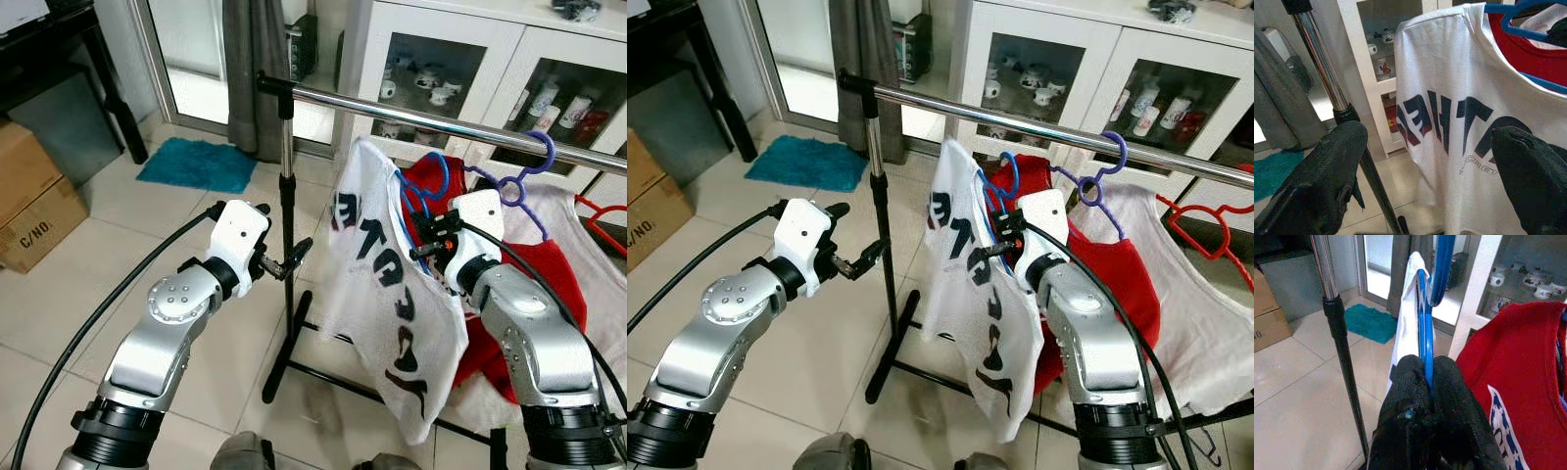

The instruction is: Hang hanger

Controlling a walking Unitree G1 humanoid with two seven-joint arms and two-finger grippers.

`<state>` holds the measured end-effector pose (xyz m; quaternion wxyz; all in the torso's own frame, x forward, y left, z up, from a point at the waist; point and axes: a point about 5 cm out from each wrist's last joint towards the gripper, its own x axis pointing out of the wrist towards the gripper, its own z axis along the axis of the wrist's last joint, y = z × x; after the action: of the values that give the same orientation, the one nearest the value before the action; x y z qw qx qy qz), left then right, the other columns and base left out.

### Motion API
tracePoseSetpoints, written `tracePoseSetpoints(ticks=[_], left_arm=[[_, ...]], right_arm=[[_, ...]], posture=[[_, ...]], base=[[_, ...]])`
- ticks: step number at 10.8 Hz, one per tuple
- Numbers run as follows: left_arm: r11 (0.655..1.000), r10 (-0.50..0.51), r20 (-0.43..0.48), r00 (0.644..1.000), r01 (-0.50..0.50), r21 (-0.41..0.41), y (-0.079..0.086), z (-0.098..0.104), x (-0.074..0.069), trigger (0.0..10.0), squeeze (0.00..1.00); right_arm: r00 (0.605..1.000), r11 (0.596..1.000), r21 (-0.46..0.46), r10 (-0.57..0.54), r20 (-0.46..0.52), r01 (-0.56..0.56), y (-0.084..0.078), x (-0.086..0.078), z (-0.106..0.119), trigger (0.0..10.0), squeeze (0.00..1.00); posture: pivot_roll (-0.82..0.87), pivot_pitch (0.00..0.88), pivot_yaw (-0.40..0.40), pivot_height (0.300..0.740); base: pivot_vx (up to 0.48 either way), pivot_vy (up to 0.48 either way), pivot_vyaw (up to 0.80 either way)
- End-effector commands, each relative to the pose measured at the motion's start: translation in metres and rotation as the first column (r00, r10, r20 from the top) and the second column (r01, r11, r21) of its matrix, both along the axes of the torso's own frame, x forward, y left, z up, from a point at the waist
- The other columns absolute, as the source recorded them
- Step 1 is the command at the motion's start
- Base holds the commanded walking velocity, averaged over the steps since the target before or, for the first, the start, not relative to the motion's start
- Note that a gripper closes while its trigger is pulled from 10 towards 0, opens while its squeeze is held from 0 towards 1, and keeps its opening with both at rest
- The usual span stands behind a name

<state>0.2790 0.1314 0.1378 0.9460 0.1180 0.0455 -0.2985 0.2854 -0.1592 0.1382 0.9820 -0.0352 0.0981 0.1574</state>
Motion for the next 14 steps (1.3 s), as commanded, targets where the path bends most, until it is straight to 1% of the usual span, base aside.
tracePoseSetpoints(ticks=[1,7,8,9,10,11,12,13,14], left_arm=[[1.000,0.015,-0.001,1.000,-0.015,-0.002,0.002,-0.002,0.000,10.0,0.00],[1.000,0.008,-0.003,1.000,-0.008,0.000,0.000,-0.002,0.002,10.0,0.00],[1.000,-0.009,-0.002,1.000,0.009,-0.008,-0.003,-0.002,0.004,10.0,0.00],[0.999,-0.035,-0.016,0.999,0.034,-0.021,-0.009,-0.002,0.010,10.0,0.00],[0.993,-0.080,-0.052,0.995,0.075,-0.088,-0.017,-0.003,0.015,10.0,0.00],[0.971,-0.121,-0.091,0.988,0.098,-0.217,-0.024,0.003,0.020,10.0,1.00],[0.960,-0.157,-0.114,0.981,0.124,-0.252,-0.029,0.005,0.022,10.0,1.00],[0.940,-0.196,-0.136,0.971,0.146,-0.309,-0.035,0.006,0.024,10.0,1.00],[0.916,-0.221,-0.158,0.963,0.149,-0.373,-0.042,0.008,0.027,10.0,1.00]], right_arm=[[0.999,1.000,0.002,-0.005,0.049,0.005,0.001,-0.001,0.007,0.0,0.00],[0.998,1.000,-0.007,-0.004,0.055,0.005,0.003,-0.001,0.008,0.0,0.00],[0.999,1.000,-0.018,0.001,0.050,-0.001,0.004,0.000,0.009,0.0,0.00],[0.997,1.000,-0.024,-0.011,0.081,0.013,0.007,0.003,0.014,0.0,0.00],[0.994,1.000,-0.028,0.006,0.108,-0.003,0.011,0.004,0.020,0.0,0.00],[0.990,0.998,-0.061,0.024,0.138,-0.015,0.016,0.006,0.025,0.0,0.00],[0.981,0.992,-0.125,0.058,0.187,-0.035,0.020,0.007,0.032,0.0,0.00],[0.972,0.985,-0.169,0.070,0.226,-0.031,0.025,0.009,0.039,0.0,0.00],[0.963,0.980,-0.194,0.085,0.256,-0.034,0.029,0.010,0.046,0.0,0.00]], posture=[[-0.05,0.000,-0.016,0.740],[-0.05,0.000,-0.017,0.740],[-0.05,0.000,-0.020,0.740],[-0.05,0.000,-0.026,0.740],[-0.05,0.000,-0.026,0.740],[-0.06,0.000,-0.022,0.740],[-0.07,0.000,-0.013,0.740],[-0.08,0.000,-0.007,0.740],[-0.08,0.000,-0.007,0.740]], base=[[-0.247,0.000,0.00],[-0.289,0.000,0.00],[0.000,0.000,0.00],[0.000,0.000,0.00],[0.000,0.000,0.00],[0.000,0.000,0.00],[0.000,0.000,0.00],[0.000,0.000,0.00],[0.000,0.000,0.00]])
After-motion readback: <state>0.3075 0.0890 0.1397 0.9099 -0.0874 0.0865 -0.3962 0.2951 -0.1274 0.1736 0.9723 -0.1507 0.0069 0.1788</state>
